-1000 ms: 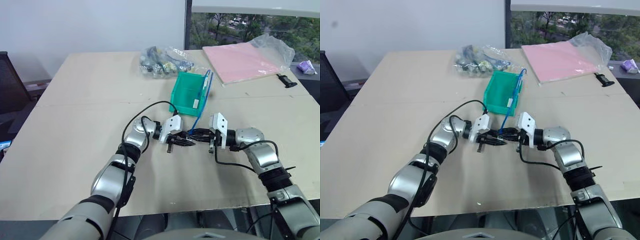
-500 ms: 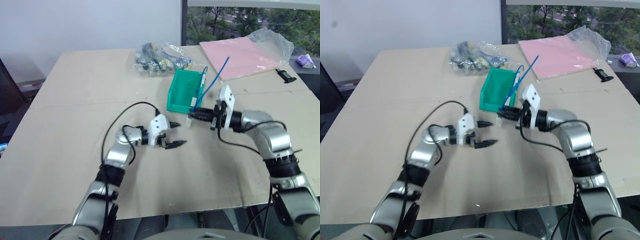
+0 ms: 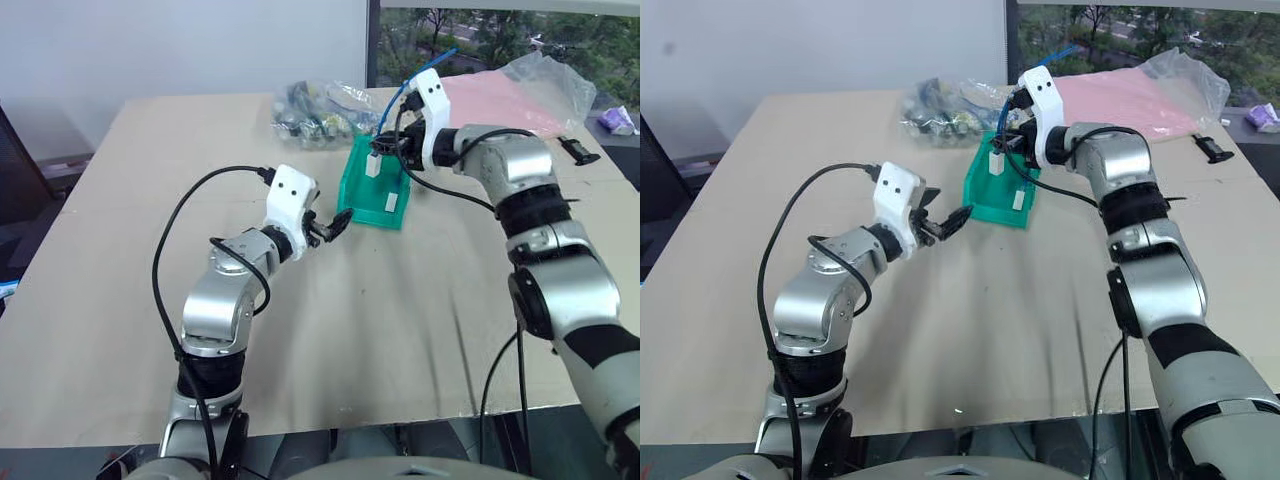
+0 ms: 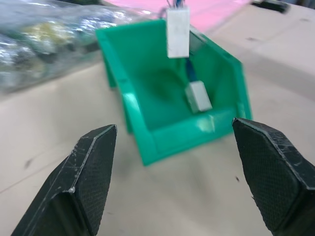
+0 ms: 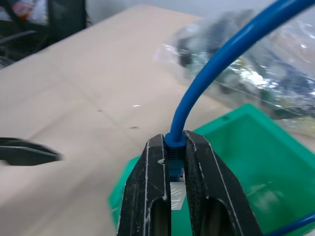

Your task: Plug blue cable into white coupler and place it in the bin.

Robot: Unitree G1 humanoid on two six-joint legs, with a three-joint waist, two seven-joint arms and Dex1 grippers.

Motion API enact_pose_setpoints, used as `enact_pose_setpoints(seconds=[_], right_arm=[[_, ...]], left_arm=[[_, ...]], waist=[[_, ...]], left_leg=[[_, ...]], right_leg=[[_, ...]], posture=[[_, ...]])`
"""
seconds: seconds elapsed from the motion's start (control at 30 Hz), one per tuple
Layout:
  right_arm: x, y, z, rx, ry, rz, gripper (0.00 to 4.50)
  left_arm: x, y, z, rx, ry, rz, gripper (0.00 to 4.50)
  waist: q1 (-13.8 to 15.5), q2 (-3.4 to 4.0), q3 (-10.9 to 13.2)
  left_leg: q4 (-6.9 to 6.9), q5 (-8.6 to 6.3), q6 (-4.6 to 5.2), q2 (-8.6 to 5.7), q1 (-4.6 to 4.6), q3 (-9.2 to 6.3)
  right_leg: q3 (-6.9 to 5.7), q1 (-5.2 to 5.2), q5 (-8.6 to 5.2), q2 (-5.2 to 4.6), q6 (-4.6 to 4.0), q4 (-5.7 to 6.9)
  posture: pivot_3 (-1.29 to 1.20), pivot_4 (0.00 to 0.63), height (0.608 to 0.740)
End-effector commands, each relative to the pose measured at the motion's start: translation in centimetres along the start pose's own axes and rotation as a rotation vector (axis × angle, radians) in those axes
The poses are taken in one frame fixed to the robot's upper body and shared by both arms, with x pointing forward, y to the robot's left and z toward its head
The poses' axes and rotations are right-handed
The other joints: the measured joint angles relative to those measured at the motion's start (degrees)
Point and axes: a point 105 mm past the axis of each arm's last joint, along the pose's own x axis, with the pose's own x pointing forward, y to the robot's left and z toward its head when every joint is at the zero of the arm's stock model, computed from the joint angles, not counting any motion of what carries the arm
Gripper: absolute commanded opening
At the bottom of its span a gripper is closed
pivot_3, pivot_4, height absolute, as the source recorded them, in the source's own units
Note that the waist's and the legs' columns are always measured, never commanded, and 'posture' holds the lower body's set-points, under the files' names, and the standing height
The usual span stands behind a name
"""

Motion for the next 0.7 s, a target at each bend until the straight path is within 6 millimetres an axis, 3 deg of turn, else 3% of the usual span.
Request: enact_pose_setpoints(seconds=[0.03,0.1,0.27,0.3,0.47,0.57,0.7], right_arm=[[0.2,-2.1,1.3,-0.064,-0.032,-0.137,0.79],[-0.1,-3.3,1.8,-0.109,-0.068,-0.218,1.59],[-2.2,-6.4,3.4,-0.176,-0.153,-0.429,4.15],[-2.6,-6.9,3.5,-0.197,-0.155,-0.458,4.40],[-4.4,-8.2,2.5,-0.275,-0.178,-0.506,4.40],[-5.7,-6.5,0.6,-0.239,-0.289,-0.373,4.40],[-9.3,-3.4,-3.5,-0.221,-0.380,-0.268,4.40]], left_arm=[[-0.3,-0.1,1.4,0.014,-0.040,0.023,3.85],[-0.2,-0.2,1.5,0.017,-0.043,0.022,3.85],[-0.4,-0.3,2.0,0.047,-0.065,0.009,3.85],[-0.5,-0.4,2.0,0.051,-0.068,0.006,3.85],[-1.8,-0.5,1.3,0.065,-0.087,-0.014,3.85],[-3.7,-0.8,-0.1,0.072,-0.103,-0.038,3.85],[-6.2,0.1,-2.9,0.055,-0.056,0.000,3.85]], waist=[[-0.10,0.00,0.00],[-0.12,0.01,0.01],[-0.15,0.01,0.03],[-0.15,0.01,0.03],[-0.35,0.01,0.04],[-0.39,0.00,0.03],[-0.11,0.05,0.06]], left_leg=[[0.00,0.01,-0.01,0.02,-0.03,-0.01],[0.00,0.04,-0.06,0.04,-0.08,0.05],[0.03,0.06,-0.10,-0.14,-0.22,0.12],[0.03,0.06,-0.10,-0.15,-0.22,0.13],[0.02,0.06,-0.10,-0.16,-0.19,0.14],[0.03,0.06,-0.10,-0.09,-0.18,0.20],[0.04,0.06,-0.10,0.01,-0.25,0.19]], right_leg=[[-0.01,0.00,0.00,-0.01,0.00,0.01],[-0.02,-0.02,0.00,-0.08,0.00,0.01],[-0.15,-0.16,0.01,-0.40,0.04,0.00],[-0.16,-0.17,0.02,-0.42,0.04,-0.02],[-0.15,-0.21,0.01,-0.41,0.04,-0.05],[-0.13,-0.19,0.01,-0.39,0.04,-0.04],[-0.23,-0.14,0.01,-0.41,0.04,-0.02]], posture=[[0.00,0.150,0.739],[0.00,0.150,0.739],[0.00,0.150,0.739],[0.00,0.150,0.739],[0.00,0.150,0.739],[0.00,0.150,0.739],[0.00,0.150,0.739]])
